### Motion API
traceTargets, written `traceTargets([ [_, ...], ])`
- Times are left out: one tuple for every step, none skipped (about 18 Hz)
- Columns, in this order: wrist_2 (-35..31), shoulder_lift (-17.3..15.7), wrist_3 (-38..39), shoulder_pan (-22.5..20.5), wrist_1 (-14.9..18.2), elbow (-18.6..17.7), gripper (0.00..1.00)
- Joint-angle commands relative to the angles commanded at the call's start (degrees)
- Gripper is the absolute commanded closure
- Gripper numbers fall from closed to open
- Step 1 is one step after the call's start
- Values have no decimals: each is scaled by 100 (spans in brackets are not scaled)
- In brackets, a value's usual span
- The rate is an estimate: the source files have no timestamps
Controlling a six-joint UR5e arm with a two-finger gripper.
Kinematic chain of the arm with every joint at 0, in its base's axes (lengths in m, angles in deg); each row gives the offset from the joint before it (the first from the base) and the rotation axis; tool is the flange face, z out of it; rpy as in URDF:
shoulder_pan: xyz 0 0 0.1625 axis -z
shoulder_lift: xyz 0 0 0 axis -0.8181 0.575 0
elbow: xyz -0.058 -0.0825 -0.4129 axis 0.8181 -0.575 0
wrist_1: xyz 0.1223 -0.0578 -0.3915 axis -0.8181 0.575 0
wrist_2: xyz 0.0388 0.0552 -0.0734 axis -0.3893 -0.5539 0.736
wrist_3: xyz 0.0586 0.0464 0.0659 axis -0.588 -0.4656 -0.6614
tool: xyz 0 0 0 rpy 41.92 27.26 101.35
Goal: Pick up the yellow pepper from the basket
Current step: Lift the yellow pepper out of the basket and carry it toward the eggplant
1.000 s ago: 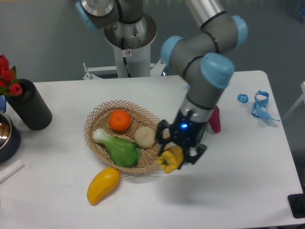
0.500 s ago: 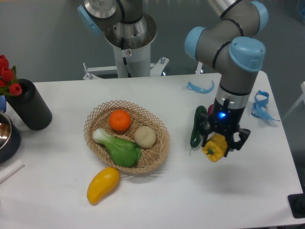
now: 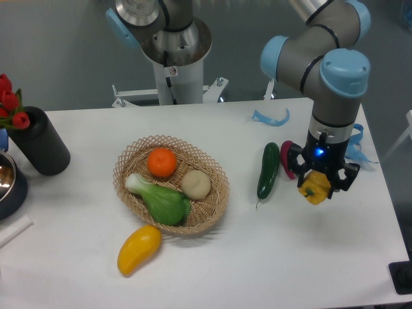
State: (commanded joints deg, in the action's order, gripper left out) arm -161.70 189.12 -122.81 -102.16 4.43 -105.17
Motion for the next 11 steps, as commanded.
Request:
traceTargets([
  [-9, 9, -71, 0, 9, 0, 67],
  [-18, 0, -72, 0, 9, 9, 67],
  [-52, 9, -63, 17, 17, 61, 67],
  [-131, 18, -28, 26, 26, 96, 67],
  [-202, 18, -19, 35, 18, 123, 68],
  [-220, 9, -19, 9, 18, 219, 68],
  [-229, 18, -19, 0, 70, 333, 68],
  [-237, 1, -36, -61, 70, 386, 68],
  [-237, -8, -71, -157, 70, 378, 68],
  [-237, -8, -81, -219, 79, 369, 68],
  [-237, -17, -98, -229, 70, 343, 68],
])
